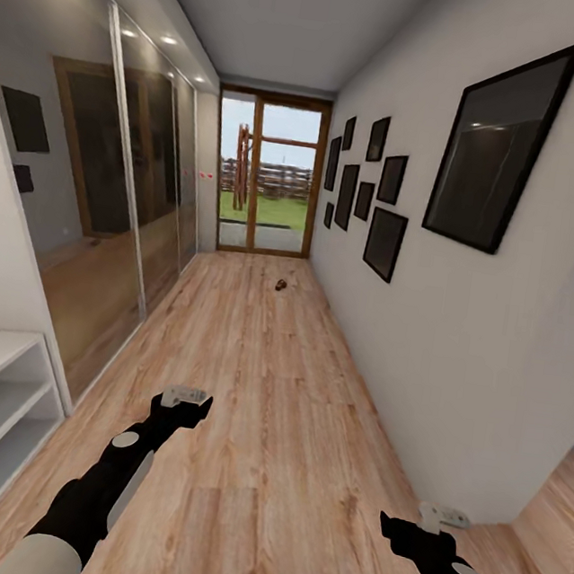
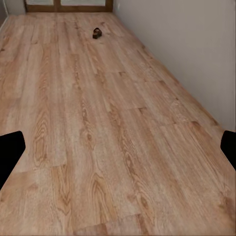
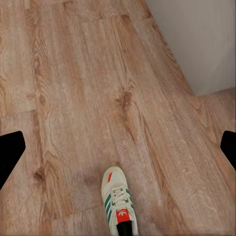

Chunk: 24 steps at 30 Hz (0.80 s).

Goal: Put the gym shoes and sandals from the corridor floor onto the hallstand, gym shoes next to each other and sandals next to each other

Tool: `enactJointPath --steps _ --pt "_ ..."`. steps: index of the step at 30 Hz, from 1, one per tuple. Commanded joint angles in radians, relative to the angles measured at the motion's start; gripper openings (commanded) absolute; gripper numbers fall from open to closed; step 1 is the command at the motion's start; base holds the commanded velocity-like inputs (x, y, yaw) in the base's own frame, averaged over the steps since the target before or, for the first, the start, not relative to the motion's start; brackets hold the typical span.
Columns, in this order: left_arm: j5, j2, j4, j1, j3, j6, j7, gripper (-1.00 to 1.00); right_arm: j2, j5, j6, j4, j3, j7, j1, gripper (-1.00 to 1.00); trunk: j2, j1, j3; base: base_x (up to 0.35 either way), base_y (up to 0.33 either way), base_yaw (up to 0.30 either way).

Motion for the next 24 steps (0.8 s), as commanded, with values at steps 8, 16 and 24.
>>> enactJointPath --steps 8,16,24 --pt "0.001 0.000 -0.002 0.000 0.001 0.006 -0.004 1.00 -0.001 -0.004 0.005 -0.001 0.000 0.000 -0.001 1.00 -0.057 0.031 -0.027 0.000 0.000 -0.049" --pt "0.001 0.000 -0.002 0.000 0.001 0.006 -0.004 1.00 0.004 0.000 0.001 0.005 0.001 -0.004 -0.001 1.00 -0.113 0.061 -0.062 0.000 0.000 0.032" --pt "0.001 0.000 0.014 0.001 0.001 0.005 -0.005 1.00 0.005 0.000 -0.004 0.019 0.002 -0.004 -0.001 1.00 -0.169 0.092 -0.100 0.000 0.000 0.108"
